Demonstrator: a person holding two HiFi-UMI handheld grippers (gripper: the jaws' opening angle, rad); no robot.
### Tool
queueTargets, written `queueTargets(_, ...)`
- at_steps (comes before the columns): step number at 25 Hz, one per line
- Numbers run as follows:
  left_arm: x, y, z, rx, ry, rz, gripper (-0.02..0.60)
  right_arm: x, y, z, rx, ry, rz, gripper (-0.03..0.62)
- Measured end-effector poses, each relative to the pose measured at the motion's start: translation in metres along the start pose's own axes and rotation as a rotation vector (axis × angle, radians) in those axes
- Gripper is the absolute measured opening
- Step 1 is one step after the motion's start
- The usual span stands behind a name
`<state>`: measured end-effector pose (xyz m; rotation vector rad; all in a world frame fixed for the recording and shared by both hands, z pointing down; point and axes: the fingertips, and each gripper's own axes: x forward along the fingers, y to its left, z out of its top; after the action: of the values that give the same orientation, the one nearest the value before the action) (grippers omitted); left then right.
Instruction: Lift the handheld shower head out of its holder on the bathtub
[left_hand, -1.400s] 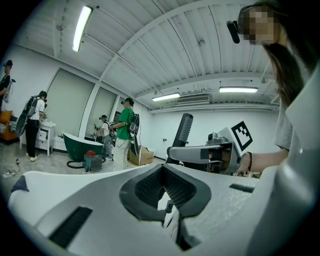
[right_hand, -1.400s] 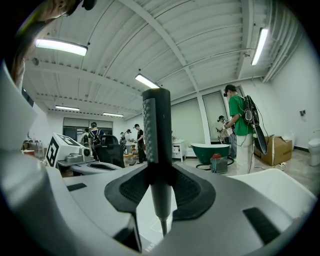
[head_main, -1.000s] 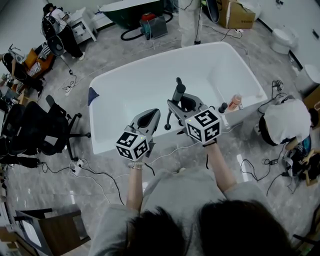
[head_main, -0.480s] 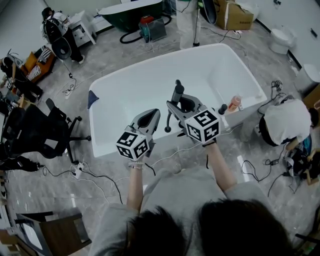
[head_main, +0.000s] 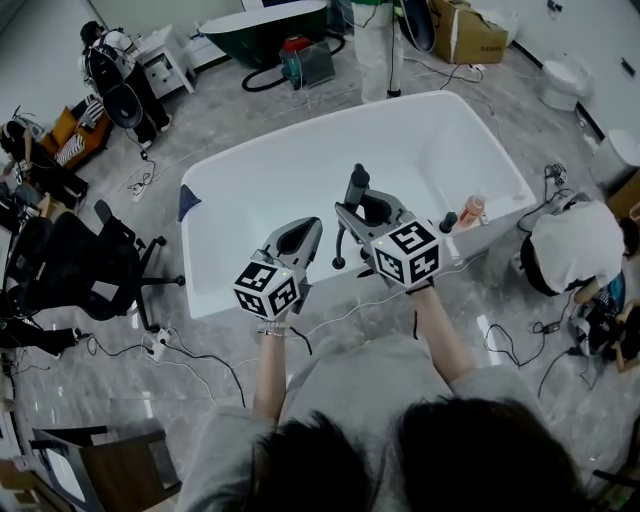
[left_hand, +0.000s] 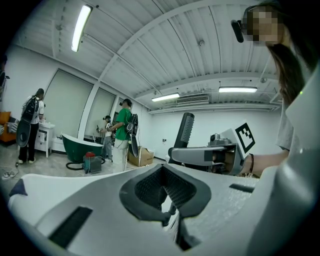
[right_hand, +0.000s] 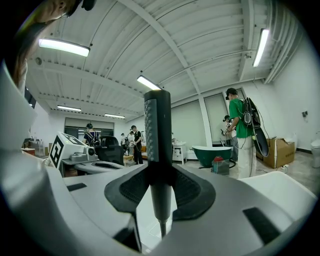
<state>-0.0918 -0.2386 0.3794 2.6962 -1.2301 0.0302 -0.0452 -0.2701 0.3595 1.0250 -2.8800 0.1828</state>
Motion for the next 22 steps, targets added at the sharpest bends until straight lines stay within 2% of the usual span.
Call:
queueTargets(16, 0.009, 0.002, 0.000, -0.011, -0.002, -0.020, 0.005, 0.000, -0.005, -0.003, -0.002, 0.001, -0.006, 0.133)
queueTargets(22, -0.002, 0.006, -0.023, -0.060, 0.040, 0.015, 0.005, 0.007, -0.008, -0.031, -0.007, 0.066, -0.003, 0.133)
